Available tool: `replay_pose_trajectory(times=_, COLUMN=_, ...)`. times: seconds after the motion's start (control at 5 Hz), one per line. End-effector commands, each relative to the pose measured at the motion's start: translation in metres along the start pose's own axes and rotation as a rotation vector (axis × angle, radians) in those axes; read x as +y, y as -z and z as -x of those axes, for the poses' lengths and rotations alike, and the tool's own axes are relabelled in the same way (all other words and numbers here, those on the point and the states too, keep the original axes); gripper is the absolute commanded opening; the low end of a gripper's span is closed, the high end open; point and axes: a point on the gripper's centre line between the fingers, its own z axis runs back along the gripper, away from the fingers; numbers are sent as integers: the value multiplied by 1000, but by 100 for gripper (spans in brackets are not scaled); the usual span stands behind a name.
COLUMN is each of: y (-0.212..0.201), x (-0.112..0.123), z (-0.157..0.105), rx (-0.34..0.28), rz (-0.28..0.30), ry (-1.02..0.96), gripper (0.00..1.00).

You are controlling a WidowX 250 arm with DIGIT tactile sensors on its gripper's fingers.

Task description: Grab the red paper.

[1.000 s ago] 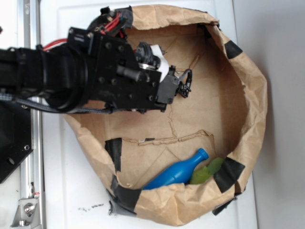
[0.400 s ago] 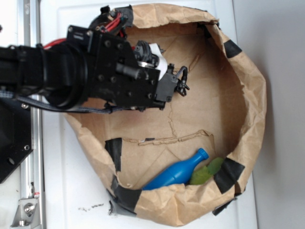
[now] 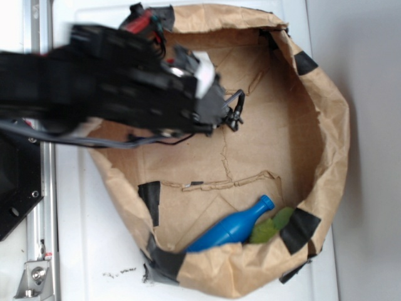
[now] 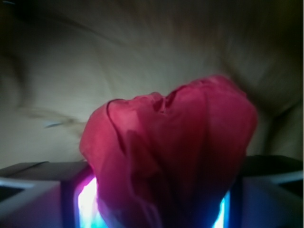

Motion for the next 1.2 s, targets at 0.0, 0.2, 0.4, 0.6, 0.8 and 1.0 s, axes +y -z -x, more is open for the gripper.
replay_pose_trajectory(times=0.0, y=-103, x=-6, z=-2, rx=123, rz=248, ry=392, gripper=0)
replay_pose_trajectory(times=0.2, y=-113, x=1, z=-5, rx=308, rz=295, ry=591, gripper=0)
replay_pose_trajectory(times=0.4, y=-120, x=-1, z=-8, rx=443, rz=295, ry=667, gripper=0)
replay_pose_trajectory(times=0.6, y=-119, x=-6, z=-8, rx=416, rz=266, ry=660, gripper=0)
replay_pose_trajectory(times=0.8, y=-118, x=-13, z=-4, rx=369, rz=247, ry=650, gripper=0)
replay_pose_trajectory(times=1.0, y=-115, x=-15, z=-2, rx=360, rz=232, ry=641, gripper=0)
